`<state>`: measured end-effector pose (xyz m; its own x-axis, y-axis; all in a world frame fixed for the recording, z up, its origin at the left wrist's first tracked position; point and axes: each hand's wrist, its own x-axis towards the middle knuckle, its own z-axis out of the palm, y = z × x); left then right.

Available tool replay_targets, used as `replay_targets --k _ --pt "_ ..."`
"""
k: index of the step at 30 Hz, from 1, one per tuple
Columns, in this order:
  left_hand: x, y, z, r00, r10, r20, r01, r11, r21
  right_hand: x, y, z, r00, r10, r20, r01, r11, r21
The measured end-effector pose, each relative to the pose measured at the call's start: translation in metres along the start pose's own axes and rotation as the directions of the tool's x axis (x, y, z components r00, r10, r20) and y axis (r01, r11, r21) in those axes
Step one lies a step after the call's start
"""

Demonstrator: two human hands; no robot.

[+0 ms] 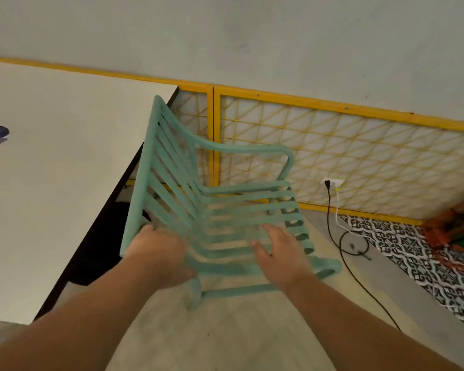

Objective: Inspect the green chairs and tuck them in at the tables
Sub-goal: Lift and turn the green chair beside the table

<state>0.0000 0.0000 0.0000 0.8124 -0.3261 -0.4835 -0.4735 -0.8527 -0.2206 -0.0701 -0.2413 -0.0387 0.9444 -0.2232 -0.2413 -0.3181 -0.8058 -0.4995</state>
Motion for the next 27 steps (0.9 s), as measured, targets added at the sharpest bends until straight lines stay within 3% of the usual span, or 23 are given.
replay_targets --k 2,4,12,18,22,27 --pt "0.003 0.004 0.010 1.000 0.001 0.010 -0.003 0.981 0.192 0.006 0.009 0.020 0.996 0.084 0.016 -0.085 0.994 0.065" --pt "0.014 0.007 0.025 1.000 0.012 0.021 -0.017 0.965 0.261 0.011 0.018 0.042 0.985 0.145 0.090 -0.151 0.986 0.071" --pt "0.039 0.018 0.042 0.993 -0.029 0.111 0.009 0.984 0.175 0.033 0.025 0.090 0.980 0.117 0.159 -0.111 0.993 -0.045" --pt "0.044 0.019 0.042 0.983 -0.072 0.168 0.041 0.983 0.181 0.061 0.011 0.118 0.981 0.057 0.185 -0.071 0.995 0.067" --pt "0.040 0.022 0.041 0.984 -0.077 0.159 0.044 0.978 0.204 0.057 0.004 0.134 0.954 -0.051 0.297 0.142 0.945 -0.294" --pt "0.034 0.025 0.040 0.983 -0.092 0.161 0.057 0.976 0.210 0.060 0.006 0.134 0.933 -0.055 0.355 0.191 0.912 -0.363"
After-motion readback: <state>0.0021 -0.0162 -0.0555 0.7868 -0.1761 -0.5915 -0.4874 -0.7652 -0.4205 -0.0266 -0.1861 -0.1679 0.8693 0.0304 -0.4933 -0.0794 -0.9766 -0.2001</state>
